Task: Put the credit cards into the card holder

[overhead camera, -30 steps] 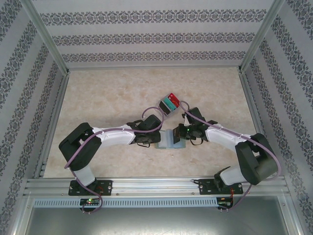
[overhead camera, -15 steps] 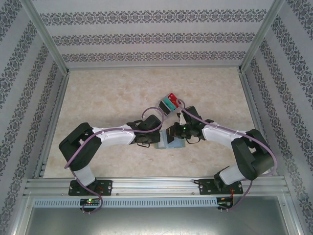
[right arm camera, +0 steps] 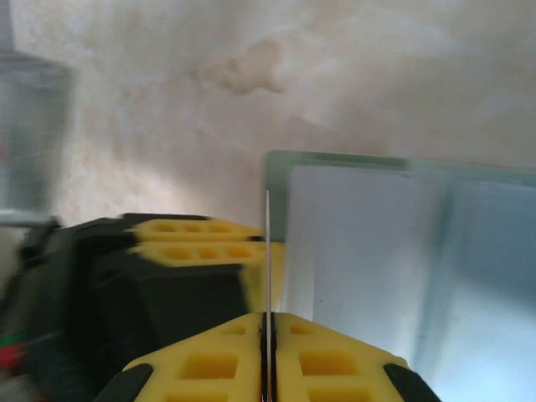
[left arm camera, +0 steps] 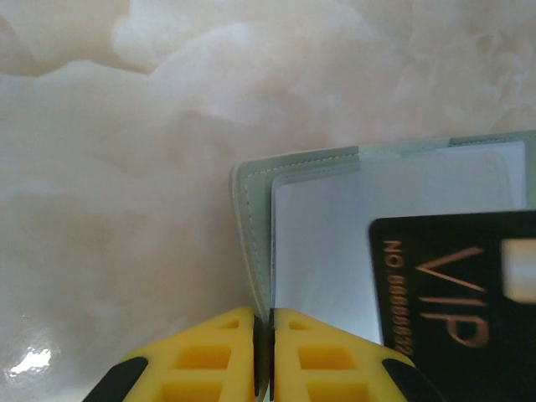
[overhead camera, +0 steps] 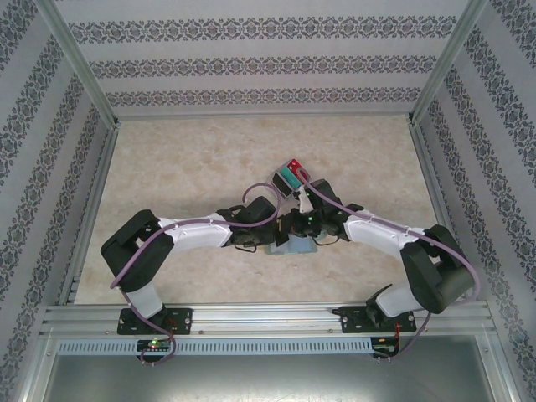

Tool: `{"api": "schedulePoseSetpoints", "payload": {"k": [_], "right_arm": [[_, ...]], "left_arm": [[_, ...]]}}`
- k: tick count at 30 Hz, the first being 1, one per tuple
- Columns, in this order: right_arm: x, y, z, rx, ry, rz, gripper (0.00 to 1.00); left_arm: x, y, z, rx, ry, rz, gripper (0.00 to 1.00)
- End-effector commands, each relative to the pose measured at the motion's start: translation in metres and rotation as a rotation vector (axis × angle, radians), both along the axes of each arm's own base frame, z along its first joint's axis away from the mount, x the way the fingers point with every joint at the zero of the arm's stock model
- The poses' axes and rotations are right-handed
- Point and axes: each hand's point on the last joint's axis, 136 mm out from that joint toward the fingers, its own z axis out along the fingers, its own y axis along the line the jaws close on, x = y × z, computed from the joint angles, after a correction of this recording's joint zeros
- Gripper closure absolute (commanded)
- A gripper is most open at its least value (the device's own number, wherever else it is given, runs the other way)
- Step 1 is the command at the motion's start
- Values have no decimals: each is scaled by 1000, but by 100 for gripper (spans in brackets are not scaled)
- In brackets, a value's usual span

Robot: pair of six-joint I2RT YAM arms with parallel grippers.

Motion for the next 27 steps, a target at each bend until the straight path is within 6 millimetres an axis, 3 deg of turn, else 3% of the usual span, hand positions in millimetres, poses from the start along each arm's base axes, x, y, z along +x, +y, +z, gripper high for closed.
{"api": "schedulePoseSetpoints", "payload": {"k": [1, 7, 12, 22, 27], "right_arm": [[6, -4, 14, -8, -37, -26, 91], [13, -36, 34, -69, -165, -113, 90], [11, -47, 7, -76, -86, -139, 91], [0, -17, -33, -8, 36, -68, 91], [-1, -32, -62, -120, 70, -108, 92]], "left_arm": [[4, 10, -9, 23, -9, 41, 88], [4, 9, -9, 10, -10, 49, 87], [4, 10, -6, 10, -20, 47, 81], [3, 10, -2, 5, -23, 36, 75], [2, 18, 8, 23, -40, 52, 67]]}}
